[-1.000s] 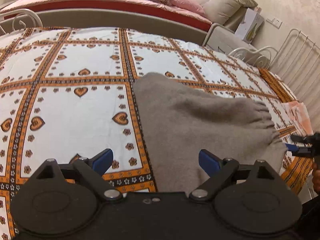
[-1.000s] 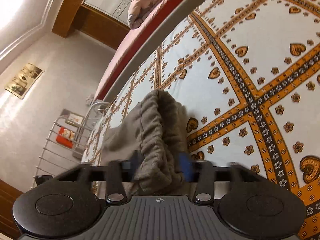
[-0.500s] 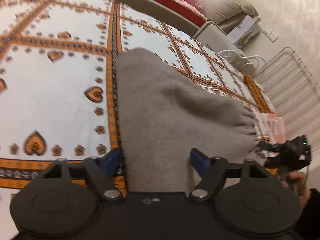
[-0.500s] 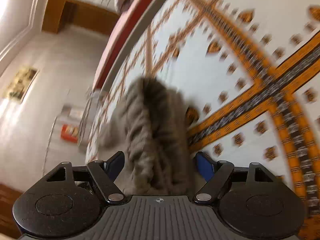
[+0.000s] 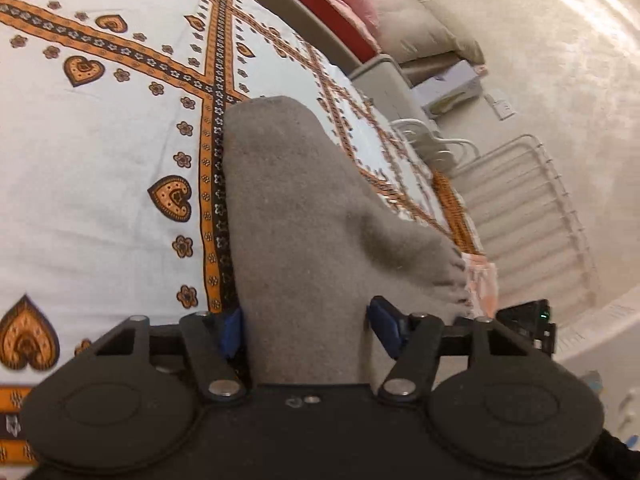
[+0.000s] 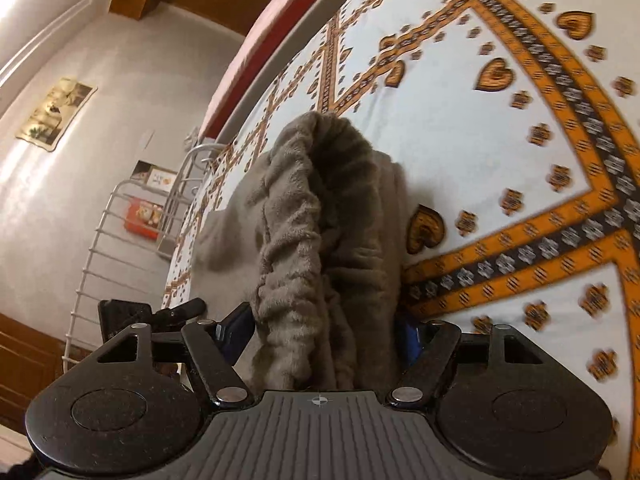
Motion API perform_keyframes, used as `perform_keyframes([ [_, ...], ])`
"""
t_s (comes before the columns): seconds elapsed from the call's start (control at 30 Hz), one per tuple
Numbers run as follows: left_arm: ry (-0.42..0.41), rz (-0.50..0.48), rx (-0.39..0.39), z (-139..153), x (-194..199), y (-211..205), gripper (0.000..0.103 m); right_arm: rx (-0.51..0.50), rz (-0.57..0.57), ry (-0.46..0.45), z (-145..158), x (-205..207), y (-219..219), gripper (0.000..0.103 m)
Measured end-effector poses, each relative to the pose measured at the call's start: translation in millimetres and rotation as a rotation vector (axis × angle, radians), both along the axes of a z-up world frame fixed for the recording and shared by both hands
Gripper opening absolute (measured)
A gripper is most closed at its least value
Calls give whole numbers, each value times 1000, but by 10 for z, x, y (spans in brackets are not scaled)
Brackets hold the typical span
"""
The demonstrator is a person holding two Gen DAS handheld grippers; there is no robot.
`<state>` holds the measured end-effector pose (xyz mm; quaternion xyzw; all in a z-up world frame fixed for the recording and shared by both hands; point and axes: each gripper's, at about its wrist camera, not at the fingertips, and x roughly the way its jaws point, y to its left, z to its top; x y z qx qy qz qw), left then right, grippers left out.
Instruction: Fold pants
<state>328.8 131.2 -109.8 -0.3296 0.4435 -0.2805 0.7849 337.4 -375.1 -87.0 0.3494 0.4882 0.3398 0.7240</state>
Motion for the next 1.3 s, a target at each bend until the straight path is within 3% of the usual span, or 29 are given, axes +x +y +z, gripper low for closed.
perform_keyframes([
  [0.1, -15, -7, 6, 25, 30, -56, 52, -9, 14, -13, 33, 32, 103, 72],
  [0.13, -20, -8, 3, 48, 32, -74, 46, 4, 21, -9, 51, 40, 137, 63],
  [0.17, -13, 1, -10, 51, 37, -78, 32, 15, 28, -7, 69, 42, 158, 57],
  [0.23, 35, 47, -76, 5, 58, 29, 25, 62, 25, -22, 146, 43, 159, 50],
  [0.3, 11, 55, -118, 69, 74, 83, 25, 71, 36, -57, 269, 50, 191, 50],
  [0.43, -101, 65, -122, 360, 237, 105, 25, 105, 54, -103, 410, 169, 274, 50],
  [0.63, -175, 121, -105, 501, 840, 147, 25, 101, 41, -143, 490, 844, 393, 49],
  [0.9, -93, 218, -71, -19, 1548, 313, 27, 46, 19, -166, 396, 1923, 548, 48],
  [0.97, -100, 229, -62, -190, 1561, 346, 28, -90, -9, -142, 192, 2055, 599, 62],
  [1.0, -141, 216, -57, -190, 1515, 332, 28, -176, -18, -113, 43, 2080, 632, 65],
  [1.1, -141, 199, -2, -57, 1494, 292, 32, -80, -68, -168, -42, 1952, 529, 66],
  [1.2, -154, 220, 59, 26, 1382, 267, 35, -95, -105, -161, -2, 1833, 437, 67],
  [1.3, -158, 247, 135, 160, 1229, 273, 48, -149, -142, -166, 74, 1682, 305, 80],
])
